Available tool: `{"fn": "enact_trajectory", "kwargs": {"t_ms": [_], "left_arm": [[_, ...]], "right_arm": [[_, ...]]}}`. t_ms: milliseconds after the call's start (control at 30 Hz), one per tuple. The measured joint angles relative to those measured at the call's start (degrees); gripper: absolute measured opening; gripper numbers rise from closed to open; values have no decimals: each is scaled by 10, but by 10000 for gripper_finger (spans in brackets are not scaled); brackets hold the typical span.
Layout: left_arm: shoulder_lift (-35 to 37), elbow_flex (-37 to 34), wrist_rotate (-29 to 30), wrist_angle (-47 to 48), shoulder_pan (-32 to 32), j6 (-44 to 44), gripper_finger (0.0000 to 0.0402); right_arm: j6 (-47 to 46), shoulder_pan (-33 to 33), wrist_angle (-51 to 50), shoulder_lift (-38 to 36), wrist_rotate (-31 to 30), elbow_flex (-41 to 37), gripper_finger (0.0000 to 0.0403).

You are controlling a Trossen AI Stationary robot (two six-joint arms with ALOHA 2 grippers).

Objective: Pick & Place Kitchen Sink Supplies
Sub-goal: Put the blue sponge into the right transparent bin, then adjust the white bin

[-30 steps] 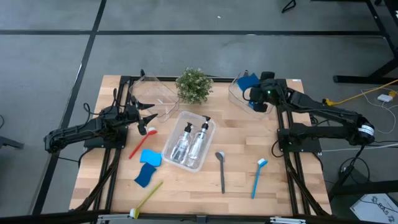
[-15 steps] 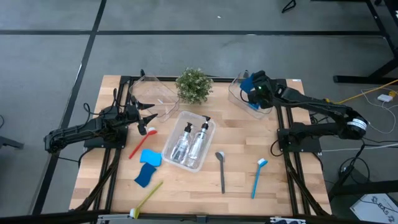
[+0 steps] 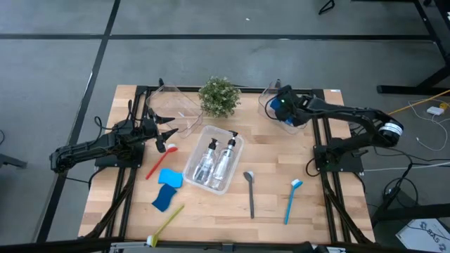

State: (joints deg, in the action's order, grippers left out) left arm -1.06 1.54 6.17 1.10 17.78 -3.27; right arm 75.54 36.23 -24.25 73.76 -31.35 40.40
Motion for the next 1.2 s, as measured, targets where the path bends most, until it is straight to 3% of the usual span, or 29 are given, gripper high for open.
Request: {"fn": "enact_trajectory", "kwargs": {"t_ms": [467, 967, 1200], "left_arm": [[0, 0, 0, 0, 0, 0, 226], [0, 0, 0, 0, 0, 0, 226], [0, 0, 0, 0, 0, 0, 226]], "right_arm": [[-3, 4, 64, 74, 25, 0, 12], [-63, 4, 72, 72, 11, 0, 118], [-86, 3, 79, 21, -1, 0, 152]]}}
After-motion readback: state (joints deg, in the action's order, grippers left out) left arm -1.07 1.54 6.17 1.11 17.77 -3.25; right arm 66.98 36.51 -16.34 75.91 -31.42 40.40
